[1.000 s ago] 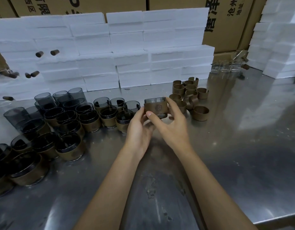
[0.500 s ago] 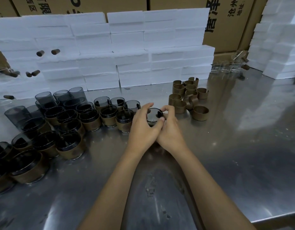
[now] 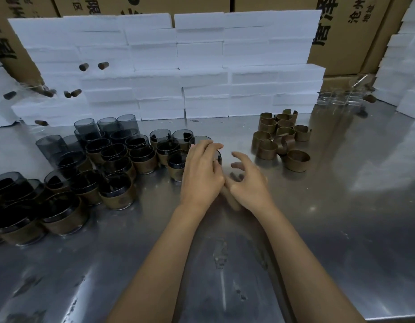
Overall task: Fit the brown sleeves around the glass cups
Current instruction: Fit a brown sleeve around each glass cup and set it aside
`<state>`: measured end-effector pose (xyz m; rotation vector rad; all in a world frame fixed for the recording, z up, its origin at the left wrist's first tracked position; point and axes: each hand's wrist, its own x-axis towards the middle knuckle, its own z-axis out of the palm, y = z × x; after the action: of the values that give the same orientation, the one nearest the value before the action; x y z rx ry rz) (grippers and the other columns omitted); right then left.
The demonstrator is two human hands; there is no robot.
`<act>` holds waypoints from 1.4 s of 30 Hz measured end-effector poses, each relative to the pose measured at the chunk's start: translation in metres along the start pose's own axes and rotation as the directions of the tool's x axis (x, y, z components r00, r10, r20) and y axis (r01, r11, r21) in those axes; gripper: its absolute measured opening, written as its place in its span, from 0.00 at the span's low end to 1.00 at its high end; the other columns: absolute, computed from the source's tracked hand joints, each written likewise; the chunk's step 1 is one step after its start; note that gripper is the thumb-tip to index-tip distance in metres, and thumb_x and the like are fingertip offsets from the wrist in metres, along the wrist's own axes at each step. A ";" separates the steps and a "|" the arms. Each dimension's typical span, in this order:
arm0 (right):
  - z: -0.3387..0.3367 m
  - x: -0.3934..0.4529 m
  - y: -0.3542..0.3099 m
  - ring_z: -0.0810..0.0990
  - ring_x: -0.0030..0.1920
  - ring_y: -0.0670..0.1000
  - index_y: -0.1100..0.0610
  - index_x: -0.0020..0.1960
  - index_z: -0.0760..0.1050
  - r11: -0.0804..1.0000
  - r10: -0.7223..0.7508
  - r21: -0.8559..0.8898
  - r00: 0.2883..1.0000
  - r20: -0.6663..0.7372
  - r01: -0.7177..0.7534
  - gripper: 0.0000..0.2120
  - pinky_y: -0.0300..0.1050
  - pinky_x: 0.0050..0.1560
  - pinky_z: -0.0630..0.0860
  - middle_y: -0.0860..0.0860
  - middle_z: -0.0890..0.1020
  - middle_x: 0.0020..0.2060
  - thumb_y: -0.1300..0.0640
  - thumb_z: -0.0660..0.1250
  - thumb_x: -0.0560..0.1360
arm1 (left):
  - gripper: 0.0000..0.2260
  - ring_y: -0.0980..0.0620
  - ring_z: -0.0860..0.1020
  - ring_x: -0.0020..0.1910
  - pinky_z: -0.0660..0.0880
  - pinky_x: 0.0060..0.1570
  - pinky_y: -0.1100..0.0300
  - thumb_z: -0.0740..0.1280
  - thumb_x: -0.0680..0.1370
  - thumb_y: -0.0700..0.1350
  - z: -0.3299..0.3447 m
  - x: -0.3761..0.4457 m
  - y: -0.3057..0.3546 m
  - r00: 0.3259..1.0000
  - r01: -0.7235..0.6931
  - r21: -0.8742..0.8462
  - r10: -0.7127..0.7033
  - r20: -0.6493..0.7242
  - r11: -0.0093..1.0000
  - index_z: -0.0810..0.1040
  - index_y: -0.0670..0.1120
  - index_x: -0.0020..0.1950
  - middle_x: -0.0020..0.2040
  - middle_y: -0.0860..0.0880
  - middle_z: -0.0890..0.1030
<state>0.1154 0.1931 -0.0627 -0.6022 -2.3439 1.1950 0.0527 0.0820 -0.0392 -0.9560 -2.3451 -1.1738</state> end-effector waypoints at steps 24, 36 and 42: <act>0.008 0.039 0.006 0.76 0.57 0.51 0.46 0.62 0.74 0.990 0.102 -0.072 0.977 -0.189 -0.117 0.14 0.50 0.57 0.72 0.39 0.76 0.41 0.55 0.62 0.77 | 0.06 0.34 0.76 0.57 0.73 0.51 0.50 0.66 0.79 0.38 -0.080 0.199 -0.214 0.871 0.326 0.592 -0.478 0.115 0.737 0.79 0.35 0.52 0.51 0.36 0.79; 0.006 0.038 0.001 0.77 0.57 0.53 0.43 0.58 0.74 0.982 0.180 -0.022 0.972 -0.151 -0.185 0.12 0.50 0.57 0.73 0.42 0.80 0.46 0.54 0.61 0.77 | 0.03 0.46 0.69 0.49 0.64 0.44 0.55 0.63 0.82 0.40 -0.071 0.210 -0.170 0.948 0.278 0.301 -0.311 0.067 0.912 0.70 0.41 0.53 0.52 0.41 0.73; 0.001 0.038 -0.001 0.80 0.54 0.54 0.48 0.53 0.78 0.979 0.199 0.089 0.963 -0.180 -0.186 0.07 0.52 0.57 0.77 0.46 0.83 0.48 0.50 0.62 0.80 | 0.08 0.52 0.76 0.47 0.76 0.46 0.58 0.75 0.77 0.43 -0.071 0.174 -0.069 0.954 0.300 -0.295 -0.294 0.064 0.907 0.77 0.48 0.44 0.48 0.50 0.77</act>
<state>0.0843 0.2128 -0.0550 -0.8946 -2.1136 1.2403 -0.1188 0.0675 0.0621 -0.7127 -2.4318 -1.6881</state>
